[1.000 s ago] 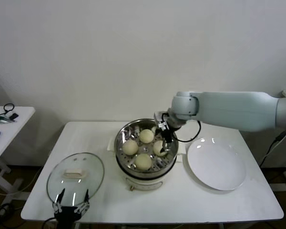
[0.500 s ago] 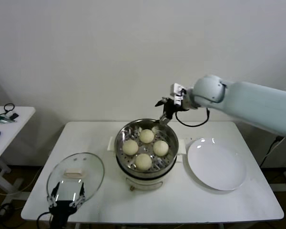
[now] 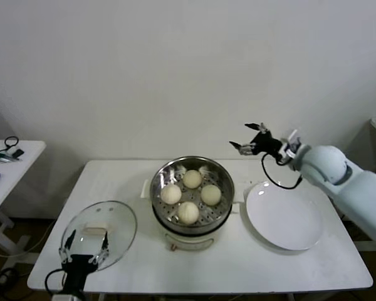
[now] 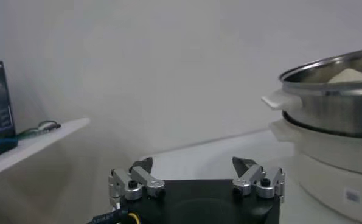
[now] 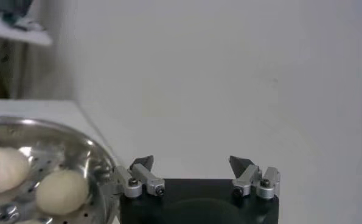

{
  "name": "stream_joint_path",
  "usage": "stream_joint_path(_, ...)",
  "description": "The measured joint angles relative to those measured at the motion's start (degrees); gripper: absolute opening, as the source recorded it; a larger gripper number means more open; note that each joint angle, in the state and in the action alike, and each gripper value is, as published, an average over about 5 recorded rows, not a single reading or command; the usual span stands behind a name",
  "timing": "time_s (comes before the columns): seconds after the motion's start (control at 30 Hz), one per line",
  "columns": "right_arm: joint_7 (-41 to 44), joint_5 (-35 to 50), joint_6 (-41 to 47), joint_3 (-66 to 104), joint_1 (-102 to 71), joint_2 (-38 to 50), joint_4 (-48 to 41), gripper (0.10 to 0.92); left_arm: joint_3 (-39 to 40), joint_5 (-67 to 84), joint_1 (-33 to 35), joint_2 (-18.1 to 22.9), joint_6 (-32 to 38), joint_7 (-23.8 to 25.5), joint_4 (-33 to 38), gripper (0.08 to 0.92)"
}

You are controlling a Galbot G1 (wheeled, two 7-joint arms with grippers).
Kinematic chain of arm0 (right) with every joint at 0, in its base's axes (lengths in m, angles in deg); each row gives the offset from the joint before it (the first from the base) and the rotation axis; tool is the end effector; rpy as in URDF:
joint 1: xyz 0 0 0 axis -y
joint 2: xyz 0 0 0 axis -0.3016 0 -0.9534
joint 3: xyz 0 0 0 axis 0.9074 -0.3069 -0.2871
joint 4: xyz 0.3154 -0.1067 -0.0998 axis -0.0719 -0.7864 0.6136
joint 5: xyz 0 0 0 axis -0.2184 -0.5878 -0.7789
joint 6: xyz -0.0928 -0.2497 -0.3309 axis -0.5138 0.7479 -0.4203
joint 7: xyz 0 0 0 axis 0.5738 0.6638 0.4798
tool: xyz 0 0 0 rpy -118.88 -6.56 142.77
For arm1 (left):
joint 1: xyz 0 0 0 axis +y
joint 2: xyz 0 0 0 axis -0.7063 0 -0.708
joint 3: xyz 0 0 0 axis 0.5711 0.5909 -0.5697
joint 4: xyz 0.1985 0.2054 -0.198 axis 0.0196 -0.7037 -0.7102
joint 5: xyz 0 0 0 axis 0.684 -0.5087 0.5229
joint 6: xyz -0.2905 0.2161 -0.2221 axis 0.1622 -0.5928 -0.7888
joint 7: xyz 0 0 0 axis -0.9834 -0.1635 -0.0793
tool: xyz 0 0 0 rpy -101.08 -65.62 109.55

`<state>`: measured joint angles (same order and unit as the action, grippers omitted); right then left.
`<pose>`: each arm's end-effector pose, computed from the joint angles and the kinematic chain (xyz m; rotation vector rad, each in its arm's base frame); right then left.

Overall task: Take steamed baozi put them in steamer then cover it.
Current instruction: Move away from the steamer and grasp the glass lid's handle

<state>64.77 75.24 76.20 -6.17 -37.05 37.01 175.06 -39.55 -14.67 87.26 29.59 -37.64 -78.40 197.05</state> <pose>0.4899 -0.0850 -0.1355 0.9042 -2.8292 0.6307 0.1816 0.0822 -0.3437 0.1555 -2.9225 -0.3859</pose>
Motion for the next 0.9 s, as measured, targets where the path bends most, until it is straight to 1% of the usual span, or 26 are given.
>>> stream_joint_path(0.2,-1.9,-4.0,-8.6,21.4,-22.9,-6.6,2.2,0.823,0.1,-2.8,-0.5,-1.0,1.3,-1.6,-1.1,0.823)
stream_joint_path(0.37,-2.8,-6.2,-17.1,32.8,-41.1,-12.9,1.9,0.823,0.1,-7.3,-0.4,-1.5,3.3,-3.9,-1.5,0.823)
stream_joint_path(0.5,-3.3,-8.3,-24.2,37.9,-52.8,-17.5,1.7,0.823,-0.1,-11.5,-0.6,-1.7,4.7,-6.6,-1.9,0.823)
stream_joint_path(0.6,-3.8,-9.6,-28.9,40.2,-58.7,-20.5,1.7,0.823,-0.4,-16.5,-0.9,-2.1,5.5,-9.9,-2.4,0.823)
stream_joint_path(0.73,-4.6,-11.1,-33.5,41.8,-63.5,-23.7,1.2,0.823,-1.3,-26.4,-0.7,-3.1,6.4,-14.7,-3.4,0.823)
stream_joint_path(0.9,-5.4,-12.6,-37.0,42.5,-67.0,-26.5,0.4,0.823,-1.7,-40.3,0.0,-4.5,6.8,-19.5,-6.0,0.823)
